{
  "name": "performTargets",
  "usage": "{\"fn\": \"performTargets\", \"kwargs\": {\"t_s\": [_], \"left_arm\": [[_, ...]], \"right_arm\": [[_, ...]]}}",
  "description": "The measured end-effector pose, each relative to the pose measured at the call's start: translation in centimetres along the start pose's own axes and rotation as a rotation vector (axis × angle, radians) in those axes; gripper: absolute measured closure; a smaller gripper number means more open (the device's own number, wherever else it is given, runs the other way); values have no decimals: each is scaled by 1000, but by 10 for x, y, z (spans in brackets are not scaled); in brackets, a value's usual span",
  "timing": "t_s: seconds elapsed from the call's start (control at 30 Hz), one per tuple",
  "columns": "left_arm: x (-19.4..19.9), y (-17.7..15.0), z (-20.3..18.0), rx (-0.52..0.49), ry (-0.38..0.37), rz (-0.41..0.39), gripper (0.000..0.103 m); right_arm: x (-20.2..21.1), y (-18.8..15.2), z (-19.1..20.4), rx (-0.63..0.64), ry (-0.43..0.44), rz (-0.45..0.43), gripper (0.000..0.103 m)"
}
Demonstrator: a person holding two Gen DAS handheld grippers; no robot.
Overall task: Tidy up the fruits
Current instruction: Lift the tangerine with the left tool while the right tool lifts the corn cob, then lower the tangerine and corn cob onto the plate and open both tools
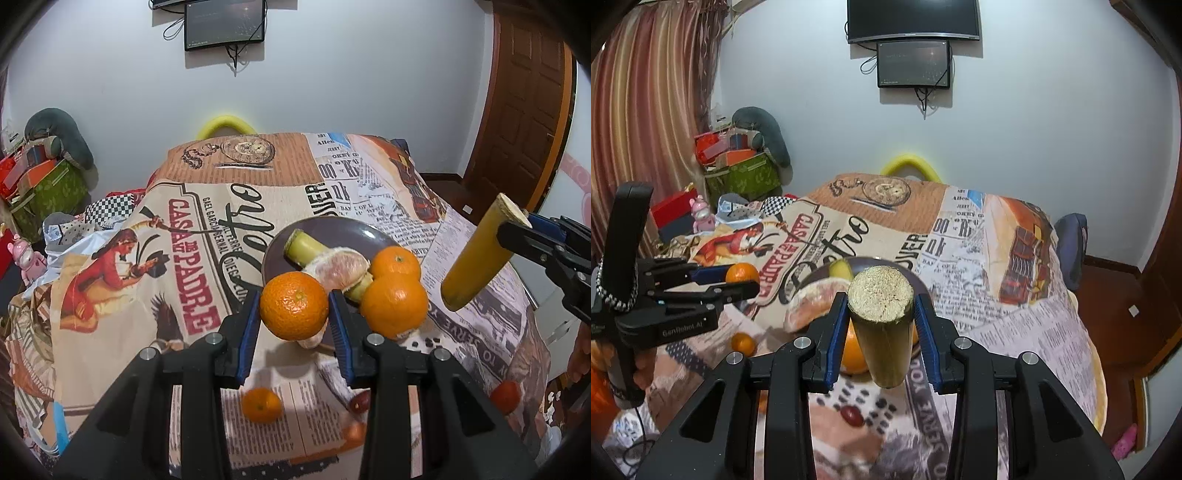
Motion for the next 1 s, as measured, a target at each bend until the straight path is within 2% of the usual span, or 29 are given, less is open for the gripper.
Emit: {"fn": "performTargets", "kwargs": {"t_s": [0.67,1.0], "left_arm": [[-56,32,22,18,-13,-8,66],[-90,36,31,31,-28,44,66]], "right_arm": [[-62,41,3,38,-15,-34,70],[-112,39,13,69,1,34,70]]}}
Point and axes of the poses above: each gripper's, at about its wrist camera, not at the fingertips, and x roughly against the way its jaws point, z to its left, y to its top, the point moved 1 cm from there along -x, roughly the way its jaws point, and after that the axes turned 6 degrees about -y, right-handed, at the moved point
